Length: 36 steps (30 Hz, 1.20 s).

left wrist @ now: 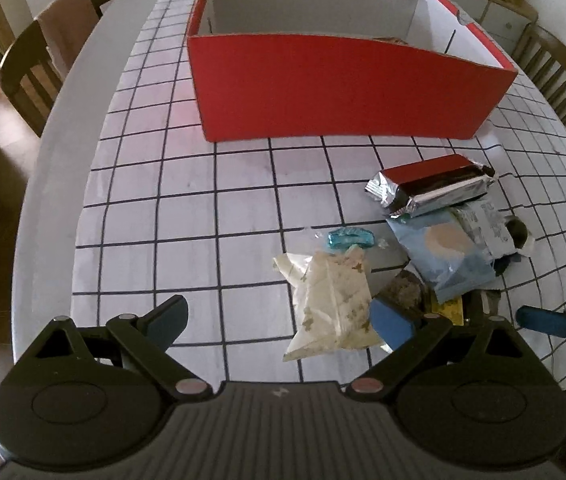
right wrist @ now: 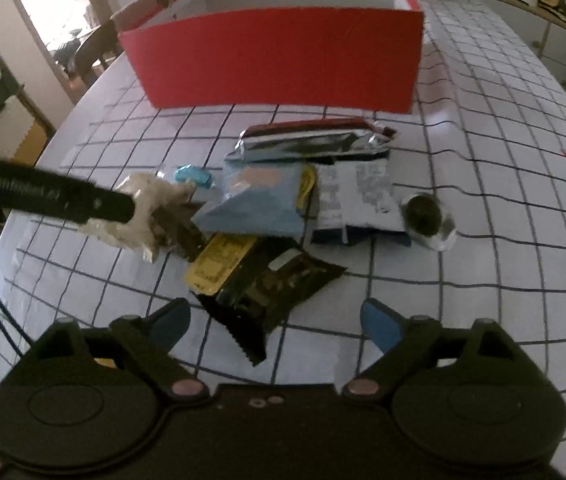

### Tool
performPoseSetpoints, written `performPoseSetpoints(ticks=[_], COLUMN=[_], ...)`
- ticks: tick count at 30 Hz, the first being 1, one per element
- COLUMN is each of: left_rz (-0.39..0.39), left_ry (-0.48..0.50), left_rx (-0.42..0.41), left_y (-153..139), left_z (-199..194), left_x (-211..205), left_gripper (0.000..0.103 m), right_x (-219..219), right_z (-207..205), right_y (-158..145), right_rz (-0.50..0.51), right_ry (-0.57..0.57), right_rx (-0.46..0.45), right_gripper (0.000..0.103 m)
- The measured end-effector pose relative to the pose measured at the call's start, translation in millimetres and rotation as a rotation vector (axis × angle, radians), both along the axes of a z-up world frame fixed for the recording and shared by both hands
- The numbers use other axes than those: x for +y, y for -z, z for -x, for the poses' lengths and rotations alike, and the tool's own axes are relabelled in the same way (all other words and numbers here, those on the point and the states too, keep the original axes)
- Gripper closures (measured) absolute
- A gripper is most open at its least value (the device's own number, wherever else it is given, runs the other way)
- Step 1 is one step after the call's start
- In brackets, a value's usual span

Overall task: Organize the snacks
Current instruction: 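Grasp the white pouch with the left tool while the right tool grasps the dark chocolate bar, then carry the white pouch and chocolate bar into the red box and release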

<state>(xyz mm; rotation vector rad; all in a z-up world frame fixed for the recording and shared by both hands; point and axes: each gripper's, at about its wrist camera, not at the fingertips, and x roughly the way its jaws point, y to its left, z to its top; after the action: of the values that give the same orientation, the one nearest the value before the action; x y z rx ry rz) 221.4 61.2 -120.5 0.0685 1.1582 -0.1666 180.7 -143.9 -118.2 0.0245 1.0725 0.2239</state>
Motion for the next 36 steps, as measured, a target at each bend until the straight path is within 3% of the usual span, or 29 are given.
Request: performPoseSetpoints(ticks=[9,12,15,19,23,25,27,32,36], left_rz=[0.039,0.019,0.03,0.033,0.036,0.027,0.031,0.056,0.078], left_ry=[-0.023,-0.026,-0.046,-0.037,-0.003,0.019,0.036,0.025,0.01], left_rx=[0.071,0.085,0.102,0.103,0.119,0.118,0.116,0.117,0.116], left_y=[10,14,15,16,17,16,14,14,13], left_z=[-15,-16,-17,-15,-14,-11,-8,-7,-5], left_x=[0,2,10,15,7,2,1,7,10], left_gripper=[0.006,0.013,0.019,0.02,0.036,0.037,0.044,0.048,0.049], right_x=[10,5,0,-9,-3,0,-1,-17,-22], right_z=[-15,-14,-12,-9,-9,-10,-9,-2,1], right_y=[3,5,6,7,7,7,8,6,6], right_rz=[0.044,0.051,0.072,0.082,0.093,0.105,0.108,0.055,0.025], right_ry=[0.002,-0.005,-0.015,-0.01,-0.028,-0.042,-0.049,-0.008,0.018], right_rx=[-0.023,-0.02,-0.012,-0.016,-0.027,-0.031,-0.029,-0.023,-0.026], right_gripper=[0.013,0.016,0.028,0.031,0.036,0.038,0.046,0.063,0.066])
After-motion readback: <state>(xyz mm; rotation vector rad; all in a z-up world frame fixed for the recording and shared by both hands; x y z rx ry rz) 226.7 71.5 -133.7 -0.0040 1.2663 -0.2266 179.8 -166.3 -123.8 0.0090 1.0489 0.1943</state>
